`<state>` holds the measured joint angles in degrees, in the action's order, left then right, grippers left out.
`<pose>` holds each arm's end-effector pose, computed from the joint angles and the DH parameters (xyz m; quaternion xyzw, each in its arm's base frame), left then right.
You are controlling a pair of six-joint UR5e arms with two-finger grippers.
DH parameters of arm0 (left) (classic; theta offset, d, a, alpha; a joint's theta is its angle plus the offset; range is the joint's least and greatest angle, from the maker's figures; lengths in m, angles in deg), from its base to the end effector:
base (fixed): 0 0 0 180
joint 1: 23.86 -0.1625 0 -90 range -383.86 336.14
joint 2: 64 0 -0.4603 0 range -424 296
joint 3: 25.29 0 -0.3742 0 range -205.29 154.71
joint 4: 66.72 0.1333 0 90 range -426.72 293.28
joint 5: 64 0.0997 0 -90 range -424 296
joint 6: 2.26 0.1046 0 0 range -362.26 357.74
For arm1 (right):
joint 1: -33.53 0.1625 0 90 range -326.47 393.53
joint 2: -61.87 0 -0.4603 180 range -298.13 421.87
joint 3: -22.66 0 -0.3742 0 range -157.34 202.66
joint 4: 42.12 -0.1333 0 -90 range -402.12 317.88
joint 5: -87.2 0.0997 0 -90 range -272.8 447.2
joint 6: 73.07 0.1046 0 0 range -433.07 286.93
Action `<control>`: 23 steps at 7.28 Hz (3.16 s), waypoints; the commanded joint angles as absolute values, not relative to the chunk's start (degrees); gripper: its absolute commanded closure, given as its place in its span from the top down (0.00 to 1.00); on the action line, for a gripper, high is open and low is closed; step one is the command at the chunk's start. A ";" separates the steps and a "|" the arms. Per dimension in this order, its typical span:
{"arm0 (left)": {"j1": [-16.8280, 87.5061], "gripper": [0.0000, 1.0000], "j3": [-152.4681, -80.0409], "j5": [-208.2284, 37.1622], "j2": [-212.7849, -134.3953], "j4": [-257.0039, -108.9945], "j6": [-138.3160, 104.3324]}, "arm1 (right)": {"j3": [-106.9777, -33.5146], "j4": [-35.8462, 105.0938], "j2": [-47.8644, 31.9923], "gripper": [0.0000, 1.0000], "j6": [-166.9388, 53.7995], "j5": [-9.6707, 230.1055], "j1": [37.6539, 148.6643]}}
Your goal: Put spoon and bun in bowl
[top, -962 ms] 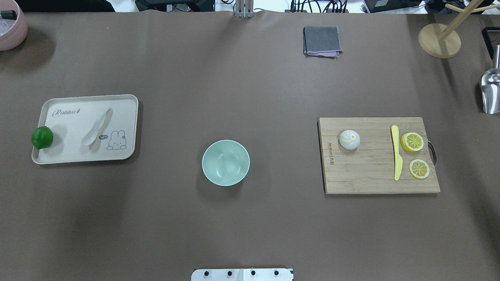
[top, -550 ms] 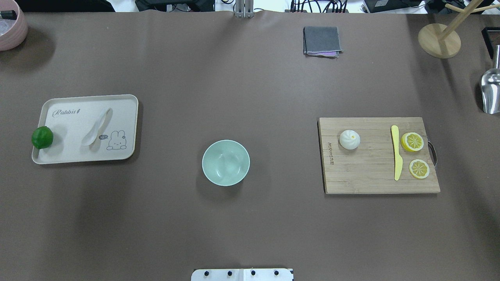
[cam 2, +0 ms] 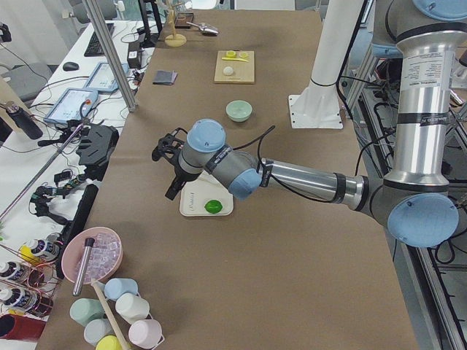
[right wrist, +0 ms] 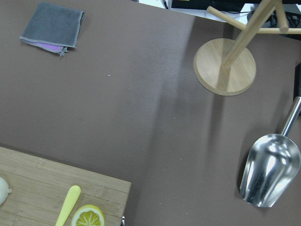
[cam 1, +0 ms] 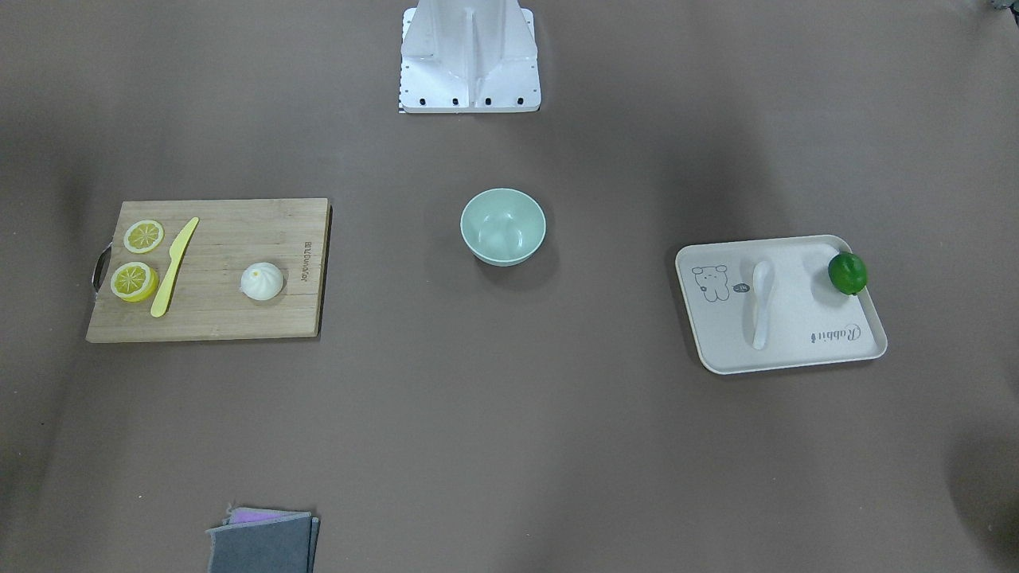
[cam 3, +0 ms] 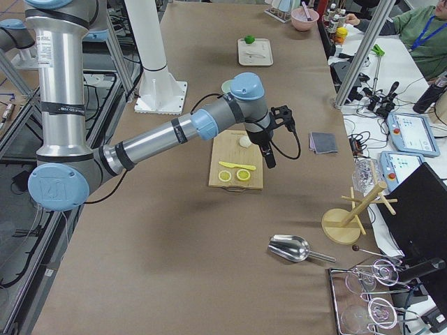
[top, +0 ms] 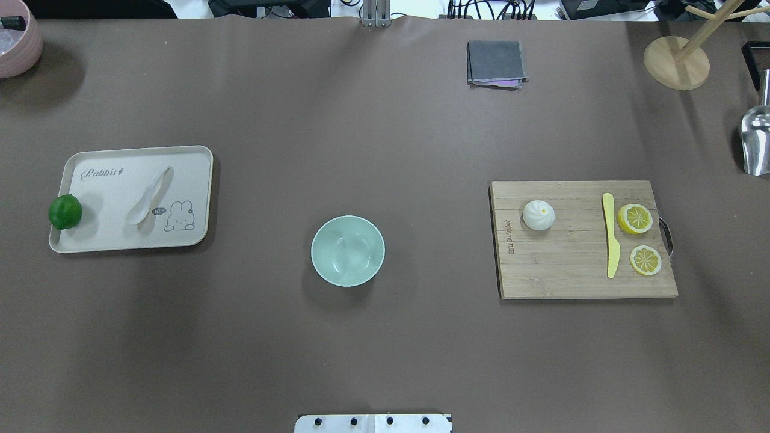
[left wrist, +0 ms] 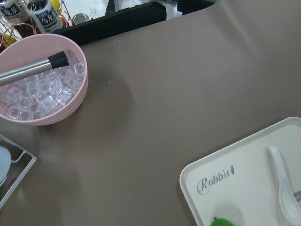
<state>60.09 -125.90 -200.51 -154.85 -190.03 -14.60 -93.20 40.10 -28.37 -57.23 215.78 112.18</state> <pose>-0.0049 -0.4983 0.5293 0.2871 0.4163 0.1035 0.8565 -0.0245 -0.4681 0.4744 0.1893 -0.3713 -0.0594 0.9071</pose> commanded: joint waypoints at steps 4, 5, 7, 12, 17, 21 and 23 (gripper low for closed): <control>42.01 0.98 -122.07 -192.34 -161.28 -191.87 -31.12 | -93.97 33.31 -26.72 1.00 -23.29 203.60 88.33; 38.15 0.98 -120.57 -188.14 -161.73 -192.22 -32.31 | -93.97 33.29 -25.59 1.00 -22.11 201.82 86.02; 33.55 0.96 -117.67 -184.33 -163.13 -192.32 -32.84 | -94.49 33.29 -25.58 1.00 -19.73 202.06 85.12; 27.65 0.74 -113.36 -180.72 -165.86 -192.93 -37.51 | -94.41 33.20 -25.76 1.00 -19.11 201.54 85.03; 26.24 0.58 -110.10 -180.72 -168.06 -192.93 -36.98 | -94.06 33.20 -25.67 1.00 -19.19 200.67 85.03; 26.24 0.49 -109.84 -180.72 -167.79 -192.84 -34.87 | -94.06 33.20 -25.67 1.00 -19.11 200.75 84.86; 26.24 0.46 -109.57 -180.72 -167.88 -192.84 -34.96 | -94.06 33.20 -25.76 1.00 -19.11 200.66 84.77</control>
<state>26.25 -109.78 -180.72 -167.83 -192.85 -34.98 -94.06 33.20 -25.72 -19.12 200.68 84.83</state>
